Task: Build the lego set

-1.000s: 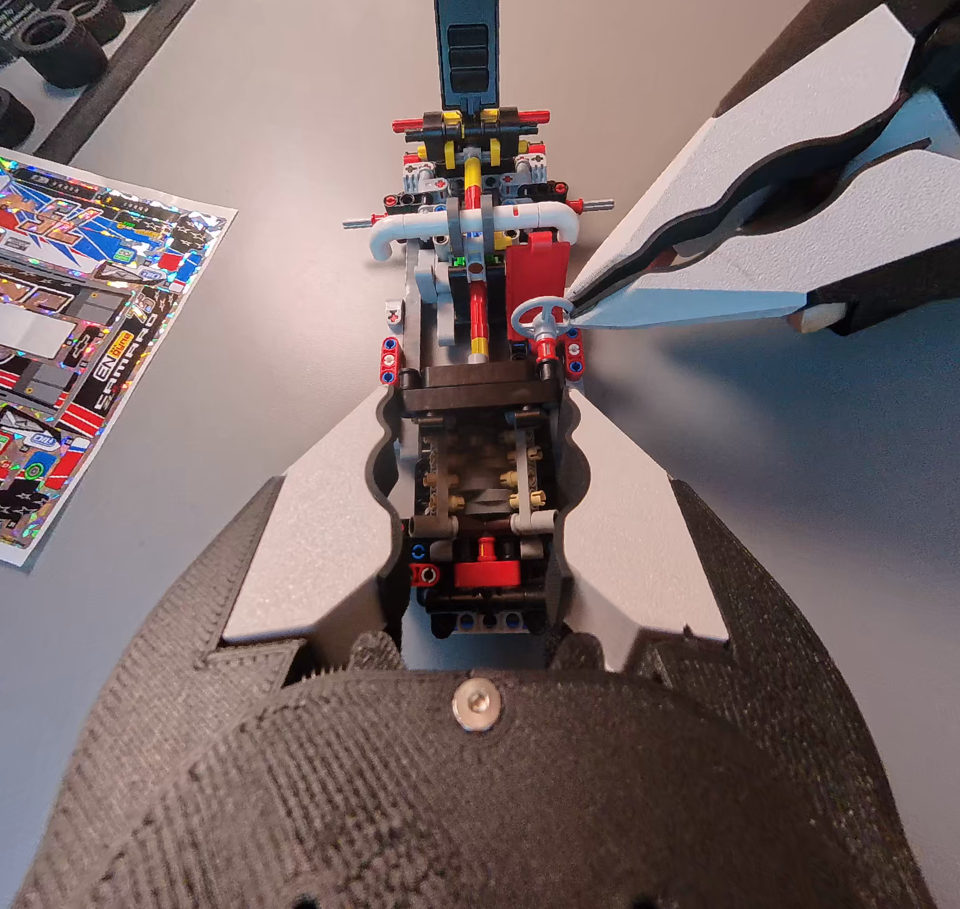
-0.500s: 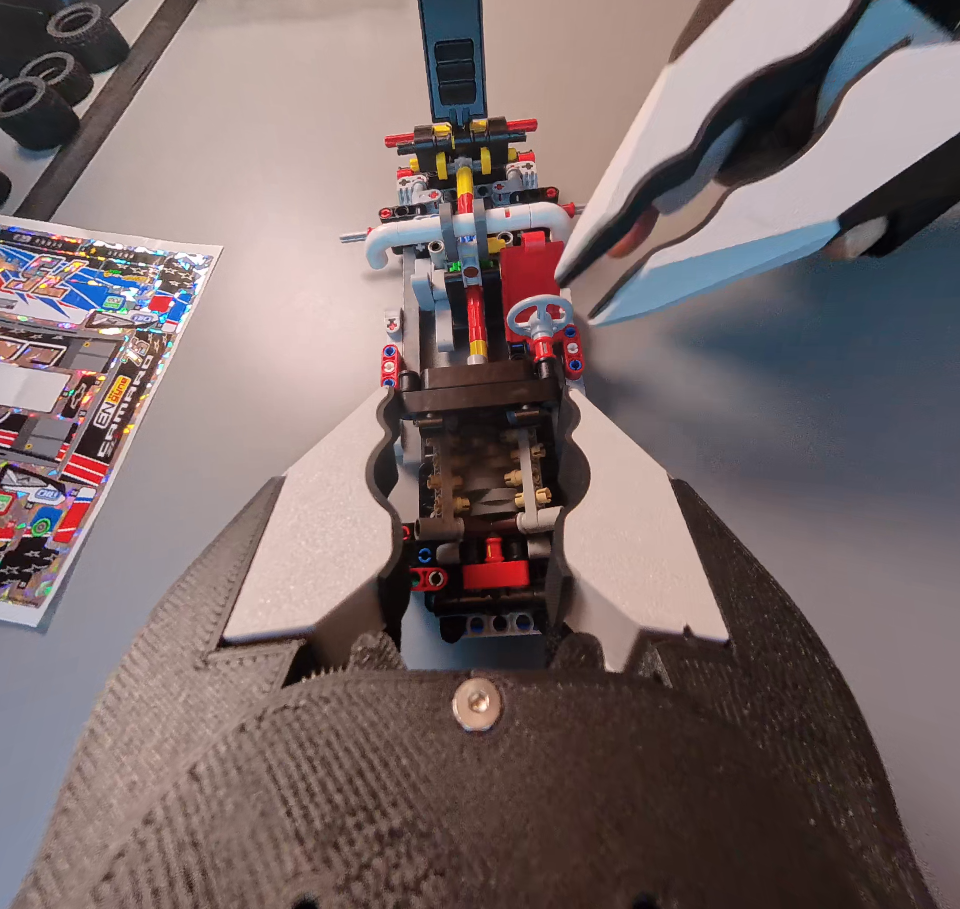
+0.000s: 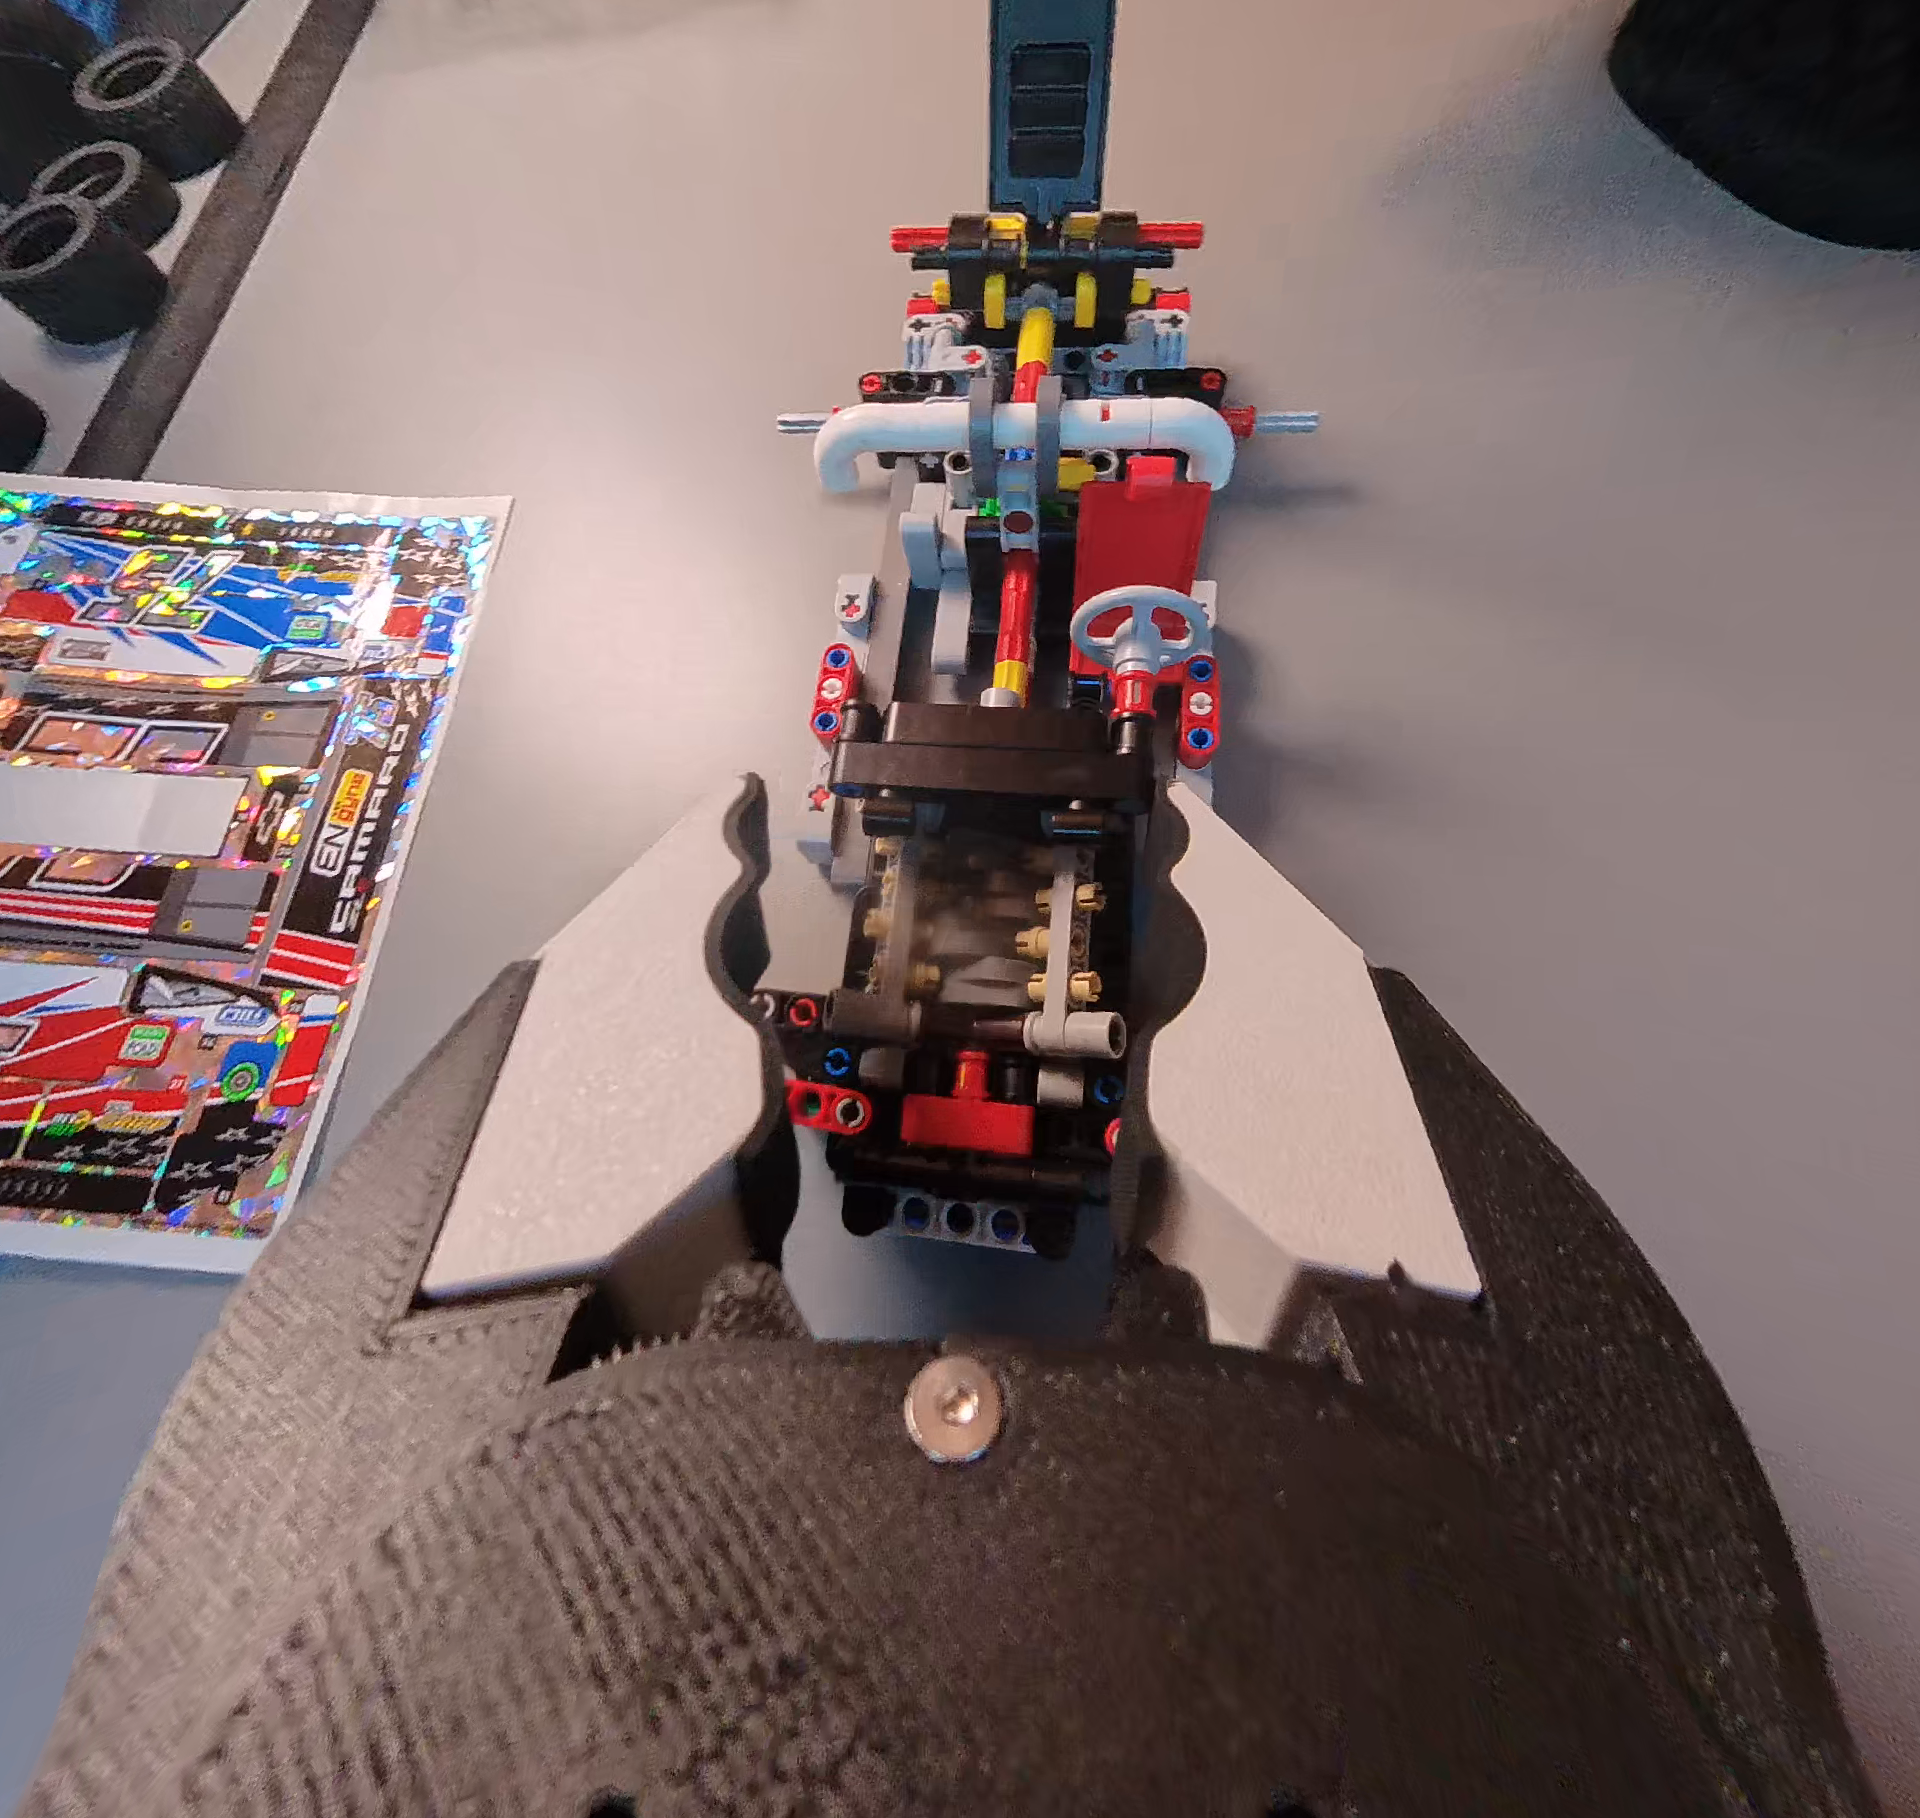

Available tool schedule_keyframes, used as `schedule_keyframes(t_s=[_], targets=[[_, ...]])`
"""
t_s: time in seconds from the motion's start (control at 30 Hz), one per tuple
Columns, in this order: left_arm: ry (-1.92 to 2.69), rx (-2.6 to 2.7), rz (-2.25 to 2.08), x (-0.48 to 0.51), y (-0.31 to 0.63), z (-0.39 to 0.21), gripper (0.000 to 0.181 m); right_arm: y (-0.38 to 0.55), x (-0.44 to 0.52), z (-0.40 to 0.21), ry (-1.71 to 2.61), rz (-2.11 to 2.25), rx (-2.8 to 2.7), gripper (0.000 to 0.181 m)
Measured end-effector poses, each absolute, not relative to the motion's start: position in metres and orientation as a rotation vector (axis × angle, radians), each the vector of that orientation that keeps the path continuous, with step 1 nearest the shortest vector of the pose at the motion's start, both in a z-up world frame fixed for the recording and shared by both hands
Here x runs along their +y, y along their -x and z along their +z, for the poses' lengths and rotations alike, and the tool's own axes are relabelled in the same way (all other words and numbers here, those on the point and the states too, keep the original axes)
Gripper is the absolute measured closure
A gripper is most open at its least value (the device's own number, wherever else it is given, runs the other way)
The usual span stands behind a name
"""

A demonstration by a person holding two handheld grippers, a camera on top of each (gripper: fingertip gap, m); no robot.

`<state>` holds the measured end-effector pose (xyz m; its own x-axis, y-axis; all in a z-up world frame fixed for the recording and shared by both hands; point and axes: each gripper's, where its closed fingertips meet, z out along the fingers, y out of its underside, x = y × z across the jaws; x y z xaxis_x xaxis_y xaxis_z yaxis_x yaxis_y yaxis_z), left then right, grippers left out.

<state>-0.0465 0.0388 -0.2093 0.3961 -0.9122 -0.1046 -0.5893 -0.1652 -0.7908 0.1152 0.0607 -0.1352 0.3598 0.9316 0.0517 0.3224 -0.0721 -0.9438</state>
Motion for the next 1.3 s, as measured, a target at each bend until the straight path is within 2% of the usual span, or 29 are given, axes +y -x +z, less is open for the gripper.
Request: schedule_keyframes(t_s=[0.13,0.27,0.53,0.73,0.9,1.03,1.3], targets=[[1.866,1.206,-0.482,0.029,0.055,-0.198,0.105,-0.083,0.068,-0.150,1.567,0.912,-1.233,0.133],[1.909,1.123,-0.378,0.022,0.073,-0.204,0.112,-0.065,0.076,-0.161,1.532,0.875,-1.268,0.158],[1.917,1.073,-0.309,0.032,0.077,-0.215,0.128,-0.055,0.098,-0.160,1.535,0.835,-1.234,0.165],[1.914,0.955,-0.241,0.058,0.094,-0.212,0.128,-0.057,0.112,-0.160,1.569,0.799,-1.143,0.164],[1.800,0.698,-0.435,0.042,0.105,-0.160,0.121,-0.081,0.106,-0.135,1.569,0.789,-1.052,0.144],[1.763,0.418,-0.518,0.004,0.129,-0.117,0.123,-0.108,0.071,-0.107,1.598,0.809,-0.950,0.140],[1.928,0.187,-0.369,-0.062,0.112,-0.161,0.120,-0.090,-0.003,-0.162,1.812,0.663,-0.966,0.125]])
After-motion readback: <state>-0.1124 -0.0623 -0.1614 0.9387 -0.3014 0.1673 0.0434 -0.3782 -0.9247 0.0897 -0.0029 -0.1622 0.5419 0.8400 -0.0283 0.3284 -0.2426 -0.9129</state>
